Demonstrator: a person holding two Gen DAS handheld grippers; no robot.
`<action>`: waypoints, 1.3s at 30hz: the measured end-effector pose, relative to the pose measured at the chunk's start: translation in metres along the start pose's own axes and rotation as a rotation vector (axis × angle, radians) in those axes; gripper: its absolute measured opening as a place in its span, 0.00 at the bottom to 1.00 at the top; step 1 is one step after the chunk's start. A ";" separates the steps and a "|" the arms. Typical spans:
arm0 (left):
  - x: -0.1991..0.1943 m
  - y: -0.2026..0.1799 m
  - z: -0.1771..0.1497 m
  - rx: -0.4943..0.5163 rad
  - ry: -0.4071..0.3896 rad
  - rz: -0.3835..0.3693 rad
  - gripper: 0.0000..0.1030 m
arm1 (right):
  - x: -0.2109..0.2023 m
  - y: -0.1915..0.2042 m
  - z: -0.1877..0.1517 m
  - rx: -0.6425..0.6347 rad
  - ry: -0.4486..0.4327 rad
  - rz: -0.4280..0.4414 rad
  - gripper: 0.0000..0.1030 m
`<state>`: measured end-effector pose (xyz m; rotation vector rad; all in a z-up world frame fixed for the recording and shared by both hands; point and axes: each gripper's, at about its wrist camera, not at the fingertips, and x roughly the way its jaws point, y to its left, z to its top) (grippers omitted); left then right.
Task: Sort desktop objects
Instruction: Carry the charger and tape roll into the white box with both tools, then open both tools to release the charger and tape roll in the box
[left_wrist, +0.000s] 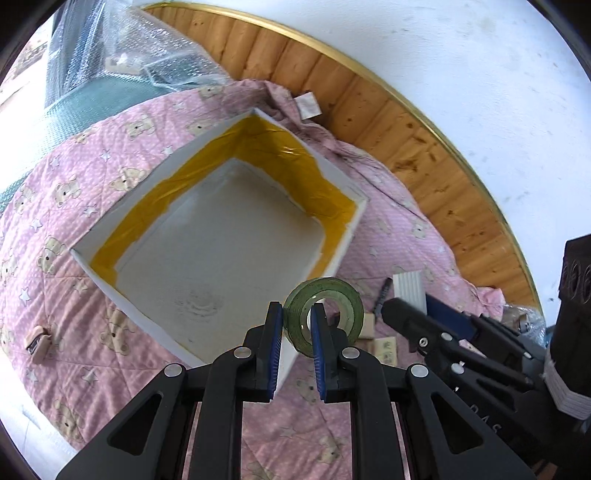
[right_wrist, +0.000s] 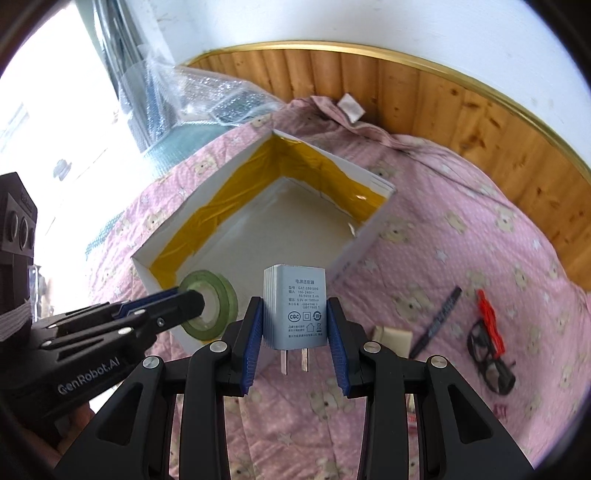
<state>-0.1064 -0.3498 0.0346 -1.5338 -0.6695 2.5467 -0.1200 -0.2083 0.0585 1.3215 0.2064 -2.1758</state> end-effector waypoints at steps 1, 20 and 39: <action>0.001 0.001 0.004 -0.006 0.000 0.003 0.16 | 0.004 0.001 0.004 -0.006 0.003 0.001 0.35; 0.064 0.047 0.076 -0.071 0.029 0.057 0.16 | 0.087 0.014 0.071 -0.053 0.072 0.044 0.35; 0.098 0.108 0.082 -0.140 0.099 0.096 0.28 | 0.110 0.002 0.065 -0.020 0.078 0.085 0.38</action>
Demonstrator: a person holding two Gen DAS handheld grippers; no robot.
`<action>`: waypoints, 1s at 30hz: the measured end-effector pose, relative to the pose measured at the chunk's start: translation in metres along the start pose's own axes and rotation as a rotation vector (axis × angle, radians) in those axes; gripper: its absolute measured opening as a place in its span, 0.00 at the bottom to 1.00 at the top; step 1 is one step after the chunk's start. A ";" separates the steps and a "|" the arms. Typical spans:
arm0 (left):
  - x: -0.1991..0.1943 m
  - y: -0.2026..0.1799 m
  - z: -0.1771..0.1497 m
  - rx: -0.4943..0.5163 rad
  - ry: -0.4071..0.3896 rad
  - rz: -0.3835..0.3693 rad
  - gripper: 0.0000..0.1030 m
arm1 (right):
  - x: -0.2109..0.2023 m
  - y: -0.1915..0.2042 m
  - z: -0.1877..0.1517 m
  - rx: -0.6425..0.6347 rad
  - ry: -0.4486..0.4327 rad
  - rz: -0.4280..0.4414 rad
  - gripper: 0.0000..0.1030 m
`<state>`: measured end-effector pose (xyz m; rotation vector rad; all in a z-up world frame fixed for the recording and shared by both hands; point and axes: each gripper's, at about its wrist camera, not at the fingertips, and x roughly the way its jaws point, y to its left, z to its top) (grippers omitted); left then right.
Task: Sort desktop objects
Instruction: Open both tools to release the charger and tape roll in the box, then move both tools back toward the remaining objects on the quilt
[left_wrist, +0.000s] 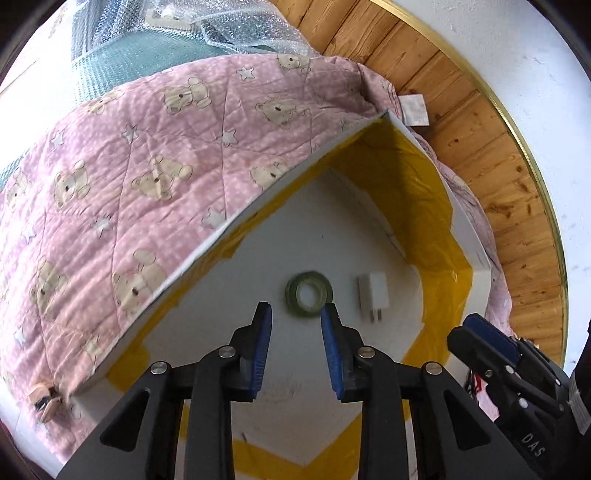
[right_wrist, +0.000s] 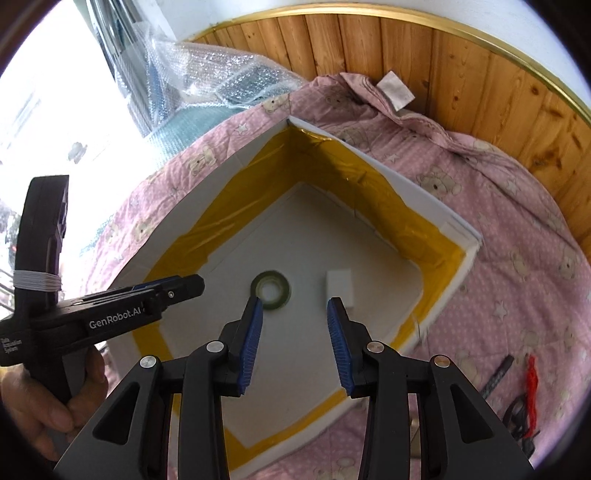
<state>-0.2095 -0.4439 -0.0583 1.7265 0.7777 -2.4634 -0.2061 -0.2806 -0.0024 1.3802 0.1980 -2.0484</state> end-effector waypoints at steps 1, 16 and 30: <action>-0.001 -0.001 -0.003 0.006 0.007 -0.003 0.28 | -0.004 0.001 -0.004 0.006 -0.001 0.007 0.38; -0.031 -0.041 -0.043 0.114 0.038 -0.043 0.29 | -0.056 0.011 -0.046 0.022 -0.028 0.026 0.38; -0.060 -0.056 -0.085 0.158 0.024 -0.041 0.29 | -0.092 0.008 -0.085 0.047 -0.073 0.039 0.38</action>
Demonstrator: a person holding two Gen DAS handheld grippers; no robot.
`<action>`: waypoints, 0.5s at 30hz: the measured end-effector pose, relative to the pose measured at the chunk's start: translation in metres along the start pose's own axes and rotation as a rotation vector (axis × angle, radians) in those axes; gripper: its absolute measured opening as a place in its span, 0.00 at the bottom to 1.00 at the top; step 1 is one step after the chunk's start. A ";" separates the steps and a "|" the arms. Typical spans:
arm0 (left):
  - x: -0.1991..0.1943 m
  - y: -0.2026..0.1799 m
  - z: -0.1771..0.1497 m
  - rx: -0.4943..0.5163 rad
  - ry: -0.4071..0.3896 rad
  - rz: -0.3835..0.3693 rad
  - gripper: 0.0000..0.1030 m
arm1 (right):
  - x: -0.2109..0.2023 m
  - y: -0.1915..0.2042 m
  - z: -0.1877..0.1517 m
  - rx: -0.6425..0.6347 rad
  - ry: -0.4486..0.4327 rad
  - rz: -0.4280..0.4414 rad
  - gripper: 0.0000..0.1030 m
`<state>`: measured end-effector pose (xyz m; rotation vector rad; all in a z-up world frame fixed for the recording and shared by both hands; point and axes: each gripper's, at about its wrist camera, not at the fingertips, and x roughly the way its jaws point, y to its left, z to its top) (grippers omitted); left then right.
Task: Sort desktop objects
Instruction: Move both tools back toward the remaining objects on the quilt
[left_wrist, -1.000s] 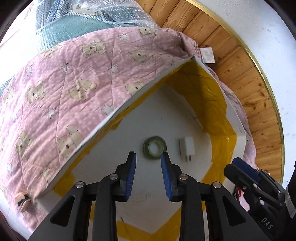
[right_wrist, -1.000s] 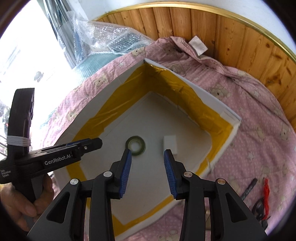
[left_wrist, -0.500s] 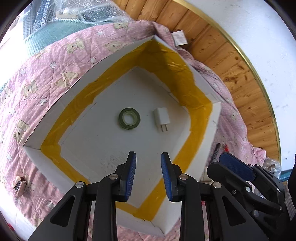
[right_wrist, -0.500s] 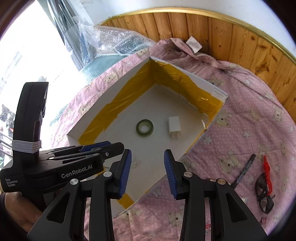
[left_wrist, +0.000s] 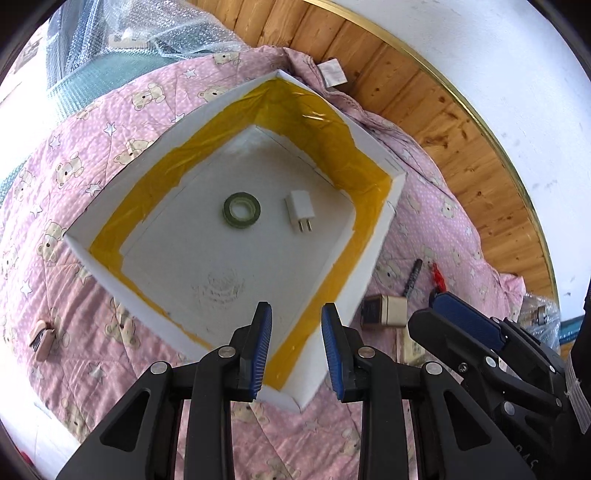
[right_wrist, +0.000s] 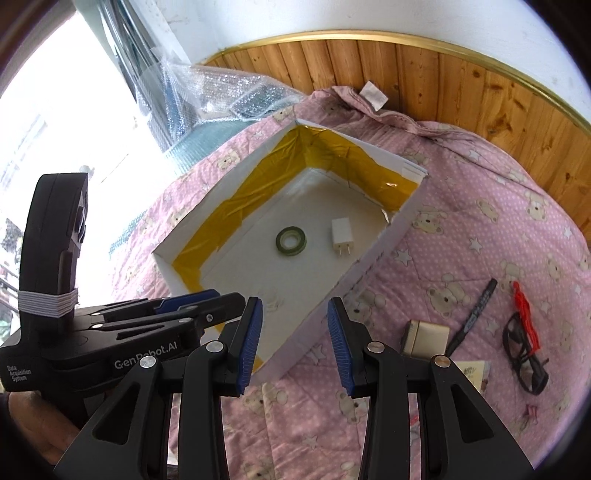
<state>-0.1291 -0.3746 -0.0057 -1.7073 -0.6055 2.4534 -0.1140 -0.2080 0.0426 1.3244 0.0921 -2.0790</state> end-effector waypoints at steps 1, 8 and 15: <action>-0.001 -0.002 -0.002 0.004 0.000 0.000 0.29 | -0.003 -0.002 -0.003 0.013 -0.004 0.005 0.38; -0.006 -0.026 -0.016 0.056 0.013 -0.009 0.29 | -0.018 -0.019 -0.027 0.075 -0.015 -0.001 0.38; -0.003 -0.054 -0.020 0.122 0.039 -0.019 0.29 | -0.032 -0.044 -0.052 0.149 -0.036 -0.023 0.38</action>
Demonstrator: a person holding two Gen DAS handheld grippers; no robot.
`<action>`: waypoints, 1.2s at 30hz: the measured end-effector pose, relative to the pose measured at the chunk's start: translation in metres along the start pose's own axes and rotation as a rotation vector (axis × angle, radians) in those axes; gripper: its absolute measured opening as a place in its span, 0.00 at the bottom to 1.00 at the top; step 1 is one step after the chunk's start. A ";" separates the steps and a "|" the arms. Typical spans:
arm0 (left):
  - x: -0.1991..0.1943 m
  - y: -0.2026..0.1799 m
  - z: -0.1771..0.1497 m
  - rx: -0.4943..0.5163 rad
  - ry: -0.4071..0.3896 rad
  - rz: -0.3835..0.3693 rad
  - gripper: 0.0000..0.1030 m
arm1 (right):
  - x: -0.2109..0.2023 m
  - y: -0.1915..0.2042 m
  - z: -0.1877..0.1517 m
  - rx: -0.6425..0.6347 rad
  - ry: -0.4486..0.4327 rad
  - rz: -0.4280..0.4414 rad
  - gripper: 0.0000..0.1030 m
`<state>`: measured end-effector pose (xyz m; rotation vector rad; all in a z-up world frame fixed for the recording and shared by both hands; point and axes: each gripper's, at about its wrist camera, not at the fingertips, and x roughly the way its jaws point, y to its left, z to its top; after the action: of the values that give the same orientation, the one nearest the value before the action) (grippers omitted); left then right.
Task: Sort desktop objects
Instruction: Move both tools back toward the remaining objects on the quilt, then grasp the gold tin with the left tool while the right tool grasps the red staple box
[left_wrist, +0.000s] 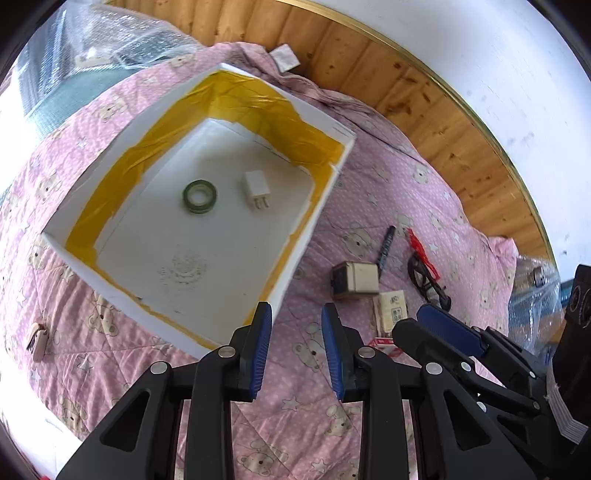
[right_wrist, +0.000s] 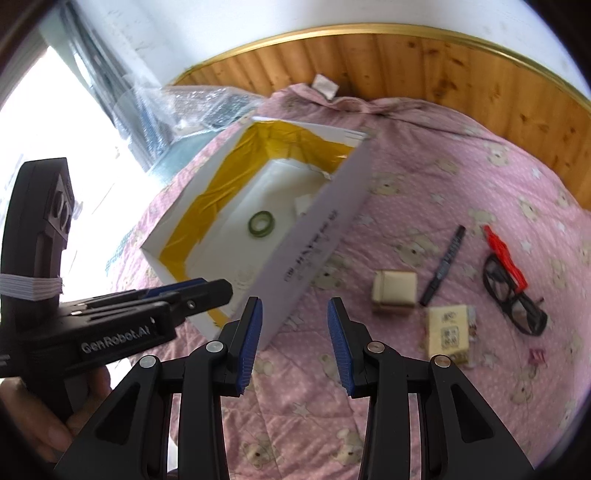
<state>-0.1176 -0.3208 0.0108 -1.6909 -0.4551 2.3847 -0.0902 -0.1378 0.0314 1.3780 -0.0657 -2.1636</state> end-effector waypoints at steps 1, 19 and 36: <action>0.001 -0.005 0.000 0.012 0.003 -0.005 0.29 | -0.002 -0.006 -0.003 0.006 -0.002 -0.006 0.38; 0.036 -0.066 -0.022 0.141 0.106 -0.049 0.29 | -0.023 -0.083 -0.048 0.207 -0.009 -0.079 0.38; 0.089 -0.104 -0.020 0.184 0.187 -0.042 0.42 | -0.004 -0.129 -0.072 0.309 0.045 -0.103 0.48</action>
<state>-0.1313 -0.1917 -0.0381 -1.7783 -0.2317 2.1399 -0.0838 -0.0096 -0.0422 1.6316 -0.3304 -2.2762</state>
